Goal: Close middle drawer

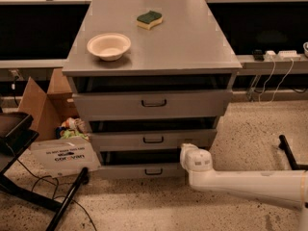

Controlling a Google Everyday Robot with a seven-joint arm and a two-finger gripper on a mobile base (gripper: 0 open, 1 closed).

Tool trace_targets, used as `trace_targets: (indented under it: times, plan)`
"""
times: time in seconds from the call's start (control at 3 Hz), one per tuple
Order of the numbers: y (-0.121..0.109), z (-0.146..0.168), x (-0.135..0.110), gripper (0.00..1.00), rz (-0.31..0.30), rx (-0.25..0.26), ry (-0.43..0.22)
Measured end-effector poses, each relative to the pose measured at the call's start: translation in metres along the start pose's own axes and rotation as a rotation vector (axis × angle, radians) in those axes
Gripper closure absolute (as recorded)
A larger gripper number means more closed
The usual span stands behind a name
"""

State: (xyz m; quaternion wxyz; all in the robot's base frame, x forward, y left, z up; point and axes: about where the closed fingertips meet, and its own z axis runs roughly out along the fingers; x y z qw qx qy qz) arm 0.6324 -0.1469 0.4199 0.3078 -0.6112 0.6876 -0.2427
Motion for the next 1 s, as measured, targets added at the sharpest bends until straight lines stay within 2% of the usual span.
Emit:
trace_targets:
  times: [0.33, 0.67, 1.0]
  plan:
    - [0.016, -0.071, 0.049, 0.86, -0.121, -0.072, 0.144]
    - [0.026, -0.146, 0.086, 1.00, -0.343, -0.152, 0.331]
    - [-0.001, -0.230, 0.129, 1.00, -0.400, -0.167, 0.563]
